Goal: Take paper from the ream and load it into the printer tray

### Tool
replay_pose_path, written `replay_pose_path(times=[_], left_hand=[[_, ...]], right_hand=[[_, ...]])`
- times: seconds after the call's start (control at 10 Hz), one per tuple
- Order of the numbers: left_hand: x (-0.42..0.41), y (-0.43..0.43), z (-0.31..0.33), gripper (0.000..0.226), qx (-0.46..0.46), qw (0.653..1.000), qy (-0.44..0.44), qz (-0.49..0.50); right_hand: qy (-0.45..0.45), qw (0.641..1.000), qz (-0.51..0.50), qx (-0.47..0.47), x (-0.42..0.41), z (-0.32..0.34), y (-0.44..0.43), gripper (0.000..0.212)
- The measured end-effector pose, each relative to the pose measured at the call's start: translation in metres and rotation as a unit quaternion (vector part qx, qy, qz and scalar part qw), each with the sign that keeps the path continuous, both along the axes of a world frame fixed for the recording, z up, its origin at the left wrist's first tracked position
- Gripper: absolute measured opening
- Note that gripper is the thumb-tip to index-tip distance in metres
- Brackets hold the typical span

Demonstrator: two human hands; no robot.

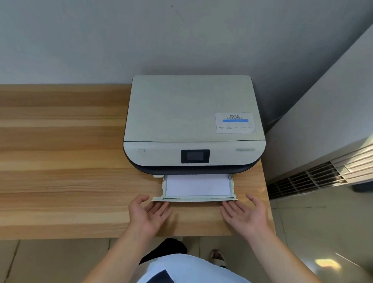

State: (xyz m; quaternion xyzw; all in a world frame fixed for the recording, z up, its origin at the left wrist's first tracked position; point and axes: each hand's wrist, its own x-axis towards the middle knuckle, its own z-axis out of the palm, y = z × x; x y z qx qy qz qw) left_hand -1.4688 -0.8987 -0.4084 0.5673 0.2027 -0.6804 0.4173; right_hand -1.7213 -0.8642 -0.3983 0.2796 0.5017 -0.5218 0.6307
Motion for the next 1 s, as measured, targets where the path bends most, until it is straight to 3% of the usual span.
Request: replay_pose_path(times=[0.3, 0.5, 1.0], left_hand=[[0.002, -0.057, 0.0, 0.067, -0.014, 0.996, 0.067, 0.049], [0.004, -0.071, 0.001, 0.07, -0.012, 0.993, 0.094, 0.066], [0.007, -0.05, -0.026, 0.054, -0.021, 0.996, 0.069, -0.047]], right_hand=[[-0.007, 0.999, -0.039, -0.036, 0.017, 0.001, -0.062, 0.057], [-0.007, 0.997, -0.074, -0.037, 0.021, -0.002, -0.077, 0.07], [0.033, 0.998, -0.021, -0.043, 0.03, 0.005, -0.039, 0.053]])
